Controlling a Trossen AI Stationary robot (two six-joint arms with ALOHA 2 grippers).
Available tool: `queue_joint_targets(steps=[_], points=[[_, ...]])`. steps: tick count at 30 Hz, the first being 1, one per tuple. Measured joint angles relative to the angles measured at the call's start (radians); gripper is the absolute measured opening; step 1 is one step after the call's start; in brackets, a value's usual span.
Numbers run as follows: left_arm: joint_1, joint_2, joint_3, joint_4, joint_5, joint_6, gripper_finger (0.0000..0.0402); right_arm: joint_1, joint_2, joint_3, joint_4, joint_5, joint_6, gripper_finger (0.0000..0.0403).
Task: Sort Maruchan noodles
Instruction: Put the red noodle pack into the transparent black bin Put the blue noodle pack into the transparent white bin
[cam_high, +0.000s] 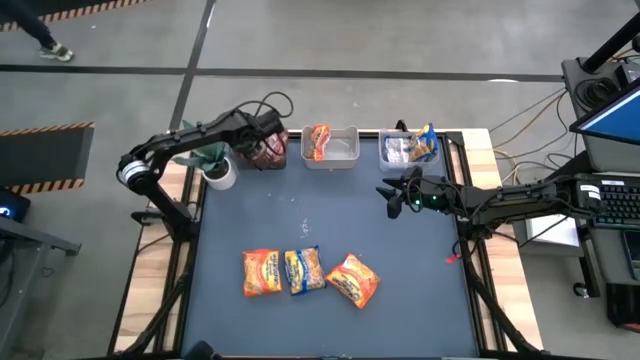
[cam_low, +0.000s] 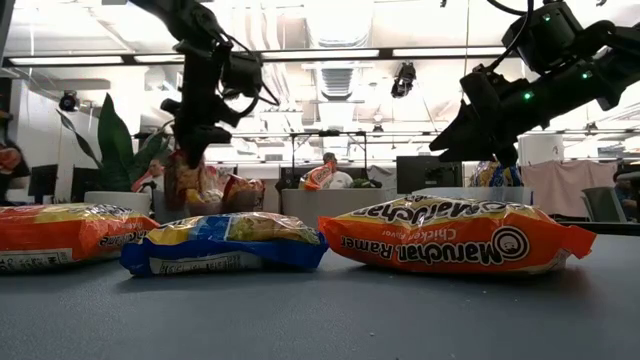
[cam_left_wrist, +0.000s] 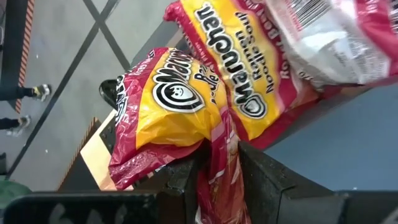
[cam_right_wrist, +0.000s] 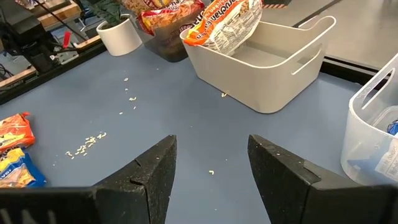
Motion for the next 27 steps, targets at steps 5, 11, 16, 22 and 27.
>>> queue_joint_targets(steps=[5,11,16,22,27], points=[[0.031,0.000,-0.002,0.000,-0.001,0.008,0.0085,0.000,0.000,0.000,0.000,0.000,0.000,0.0189],[0.047,0.000,-0.002,-0.002,0.010,0.040,0.0120,0.000,0.000,0.000,0.000,0.000,0.000,0.0189],[0.048,0.000,-0.002,-0.016,-0.031,0.044,0.0167,0.000,0.000,0.000,0.001,0.000,0.000,0.0189],[0.045,-0.020,-0.002,-0.030,-0.133,0.043,0.0201,0.000,0.000,0.000,0.001,0.000,0.000,0.0189],[0.027,-0.056,-0.002,-0.029,-0.131,0.036,0.0200,0.000,0.000,0.000,0.003,0.000,0.001,0.0189]])
